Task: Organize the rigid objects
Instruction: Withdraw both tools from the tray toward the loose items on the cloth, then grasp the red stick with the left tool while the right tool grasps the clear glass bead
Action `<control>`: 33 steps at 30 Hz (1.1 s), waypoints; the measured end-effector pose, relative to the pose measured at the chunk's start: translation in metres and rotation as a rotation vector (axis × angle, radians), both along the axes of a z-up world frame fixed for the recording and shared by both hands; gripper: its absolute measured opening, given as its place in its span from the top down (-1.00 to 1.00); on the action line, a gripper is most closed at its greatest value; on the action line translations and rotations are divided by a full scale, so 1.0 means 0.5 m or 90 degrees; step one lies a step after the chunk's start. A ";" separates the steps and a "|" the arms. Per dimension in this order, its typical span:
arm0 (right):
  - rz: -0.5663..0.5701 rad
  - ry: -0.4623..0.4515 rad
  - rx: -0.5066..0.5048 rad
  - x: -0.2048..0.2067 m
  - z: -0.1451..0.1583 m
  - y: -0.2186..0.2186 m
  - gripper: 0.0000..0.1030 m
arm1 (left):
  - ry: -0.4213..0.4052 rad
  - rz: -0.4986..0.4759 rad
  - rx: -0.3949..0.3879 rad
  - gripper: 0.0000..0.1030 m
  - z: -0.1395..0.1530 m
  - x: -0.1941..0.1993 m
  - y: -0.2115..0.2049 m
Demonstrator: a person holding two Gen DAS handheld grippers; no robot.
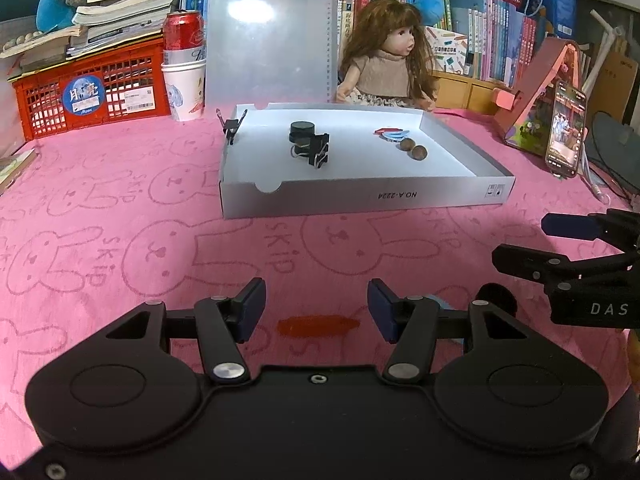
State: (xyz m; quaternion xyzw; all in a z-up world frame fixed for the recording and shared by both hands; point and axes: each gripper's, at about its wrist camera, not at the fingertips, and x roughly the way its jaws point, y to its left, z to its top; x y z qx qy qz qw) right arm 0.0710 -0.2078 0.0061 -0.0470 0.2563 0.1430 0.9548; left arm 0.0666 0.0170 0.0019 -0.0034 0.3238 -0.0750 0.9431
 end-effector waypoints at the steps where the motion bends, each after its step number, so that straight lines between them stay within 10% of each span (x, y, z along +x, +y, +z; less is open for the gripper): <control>1: 0.000 0.000 -0.001 -0.002 -0.002 -0.001 -0.71 | 0.000 0.001 0.001 -0.06 -0.002 -0.002 0.001; 23: 0.031 0.011 -0.009 -0.032 -0.029 -0.003 -0.67 | -0.022 -0.001 0.025 -0.04 -0.018 -0.051 -0.001; 33: 0.049 0.024 0.004 -0.029 -0.034 -0.006 0.05 | -0.029 -0.004 0.029 0.19 -0.020 -0.054 -0.007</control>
